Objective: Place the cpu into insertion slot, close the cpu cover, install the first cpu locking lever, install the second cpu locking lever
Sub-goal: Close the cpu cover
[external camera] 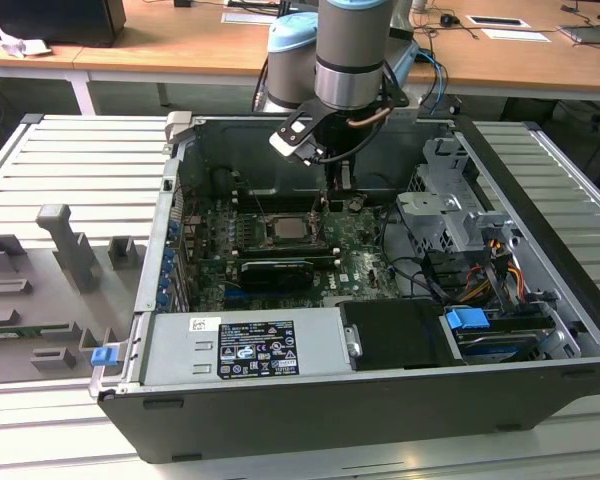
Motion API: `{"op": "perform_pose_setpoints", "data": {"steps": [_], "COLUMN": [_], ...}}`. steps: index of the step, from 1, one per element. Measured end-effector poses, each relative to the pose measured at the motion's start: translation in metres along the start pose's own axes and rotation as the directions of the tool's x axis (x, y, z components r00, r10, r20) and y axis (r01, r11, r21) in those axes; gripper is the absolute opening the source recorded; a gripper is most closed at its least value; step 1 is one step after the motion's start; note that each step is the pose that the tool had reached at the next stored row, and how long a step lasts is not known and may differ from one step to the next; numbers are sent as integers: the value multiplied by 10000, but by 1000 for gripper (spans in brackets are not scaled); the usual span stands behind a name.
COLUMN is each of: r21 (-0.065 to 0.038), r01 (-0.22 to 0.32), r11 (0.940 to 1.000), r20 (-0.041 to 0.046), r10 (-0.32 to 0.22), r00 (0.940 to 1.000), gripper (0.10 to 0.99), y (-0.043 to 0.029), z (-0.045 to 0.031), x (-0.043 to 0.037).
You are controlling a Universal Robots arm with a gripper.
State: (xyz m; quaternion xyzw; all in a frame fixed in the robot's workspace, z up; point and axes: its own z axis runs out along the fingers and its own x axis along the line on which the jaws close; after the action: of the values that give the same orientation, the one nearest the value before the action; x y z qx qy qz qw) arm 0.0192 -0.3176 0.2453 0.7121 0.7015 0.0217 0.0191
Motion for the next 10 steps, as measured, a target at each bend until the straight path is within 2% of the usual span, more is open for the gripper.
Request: {"op": "perform_pose_setpoints", "data": {"steps": [10], "r21": [0], "r01": [-1], "r11": [10000], "r20": [0], "r10": [1], "r00": [10000], "gripper": [106], "y": [-20], "z": [-1], "x": [0]}}
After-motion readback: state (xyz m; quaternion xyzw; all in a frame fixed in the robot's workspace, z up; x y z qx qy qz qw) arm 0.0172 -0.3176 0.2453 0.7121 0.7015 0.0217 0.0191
